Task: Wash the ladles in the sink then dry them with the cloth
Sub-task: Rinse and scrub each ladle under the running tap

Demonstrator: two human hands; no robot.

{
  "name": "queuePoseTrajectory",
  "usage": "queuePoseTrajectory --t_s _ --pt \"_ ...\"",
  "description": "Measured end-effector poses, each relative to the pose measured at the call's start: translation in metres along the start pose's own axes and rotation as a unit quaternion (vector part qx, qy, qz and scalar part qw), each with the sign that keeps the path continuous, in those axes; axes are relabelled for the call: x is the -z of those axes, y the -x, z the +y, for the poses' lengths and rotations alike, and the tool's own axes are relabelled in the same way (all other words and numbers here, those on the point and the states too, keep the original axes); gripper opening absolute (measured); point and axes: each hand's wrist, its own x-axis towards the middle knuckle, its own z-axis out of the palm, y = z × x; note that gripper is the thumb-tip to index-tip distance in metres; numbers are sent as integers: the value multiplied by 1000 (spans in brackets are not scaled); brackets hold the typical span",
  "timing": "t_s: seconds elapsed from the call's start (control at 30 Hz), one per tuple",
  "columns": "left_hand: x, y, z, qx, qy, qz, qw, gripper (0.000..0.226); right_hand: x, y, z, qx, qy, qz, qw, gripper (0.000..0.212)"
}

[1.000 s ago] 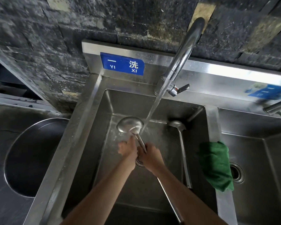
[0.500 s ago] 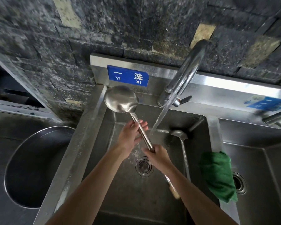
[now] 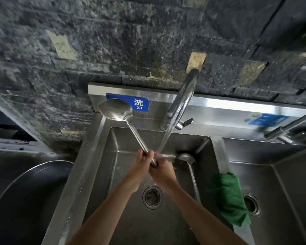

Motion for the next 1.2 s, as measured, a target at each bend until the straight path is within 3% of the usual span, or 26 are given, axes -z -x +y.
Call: queuePoseTrajectory --t_s 0.1,0.27,0.4,0.53,0.73,0.83,0.93,1.03,1.2 --pt "9 3 14 -41 24 17 999 24 -5 9 14 -24 -4 -29 999 28" --pt "22 4 35 -113 22 -3 993 26 0 27 38 -81 21 -40 996 20" --pt "7 10 18 -98 -15 -29 995 16 3 2 -5 -54 -16 8 998 31" --pt "6 12 13 -79 -27 -51 995 13 1 -7 -20 -42 -57 -3 997 36" --pt "14 15 46 -132 -68 -53 988 12 -1 38 32 -159 -31 -17 987 35" --pt "9 15 44 -106 -34 -65 992 14 5 37 23 -165 0 20 986 35" --pt "2 19 26 -66 -74 -77 992 19 15 22 -9 -112 -20 25 993 25" --pt "-4 18 28 -22 -21 -56 998 16 20 16 -24 -79 -13 25 996 18" --pt "7 2 48 47 71 15 996 20 18 48 8 -83 65 56 993 38"
